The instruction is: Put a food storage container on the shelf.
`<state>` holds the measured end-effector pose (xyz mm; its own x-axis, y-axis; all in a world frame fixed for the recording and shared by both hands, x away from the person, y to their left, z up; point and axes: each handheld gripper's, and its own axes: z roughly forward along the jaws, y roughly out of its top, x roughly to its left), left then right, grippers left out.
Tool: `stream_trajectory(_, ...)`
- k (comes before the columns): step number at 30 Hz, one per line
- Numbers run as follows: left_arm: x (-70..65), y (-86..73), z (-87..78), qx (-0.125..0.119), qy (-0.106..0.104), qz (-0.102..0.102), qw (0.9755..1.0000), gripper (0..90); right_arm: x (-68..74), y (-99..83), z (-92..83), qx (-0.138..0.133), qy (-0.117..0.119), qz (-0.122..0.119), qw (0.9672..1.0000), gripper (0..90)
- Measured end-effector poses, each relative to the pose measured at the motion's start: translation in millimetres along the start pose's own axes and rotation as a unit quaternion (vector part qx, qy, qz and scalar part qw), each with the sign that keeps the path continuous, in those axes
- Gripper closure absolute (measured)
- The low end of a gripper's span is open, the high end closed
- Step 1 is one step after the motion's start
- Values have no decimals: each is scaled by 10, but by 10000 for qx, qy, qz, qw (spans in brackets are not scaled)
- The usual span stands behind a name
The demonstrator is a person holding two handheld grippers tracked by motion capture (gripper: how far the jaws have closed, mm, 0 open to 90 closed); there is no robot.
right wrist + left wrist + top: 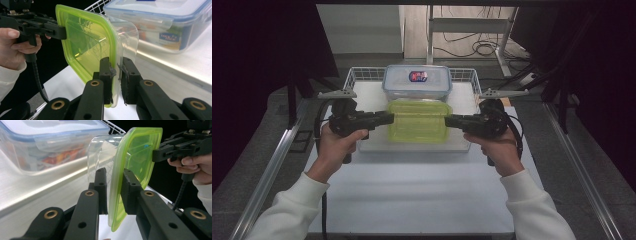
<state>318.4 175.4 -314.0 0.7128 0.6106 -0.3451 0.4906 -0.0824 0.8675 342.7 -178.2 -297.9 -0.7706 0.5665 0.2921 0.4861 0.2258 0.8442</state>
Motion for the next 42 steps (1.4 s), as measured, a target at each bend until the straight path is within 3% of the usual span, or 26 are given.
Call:
stream_trajectory(20,101,525,-30,-48,168,149,9997,776,-81,554,-5,-34,-70,-79,9999,801)
stream_trajectory(36,344,895,88,-2,275,1,9996,781,-306,940,116,-19,-97,15,9999,801)
stream_trajectory(42,439,959,121,-8,299,-103,9995,783,-396,1071,183,5,-115,57,9999,802)
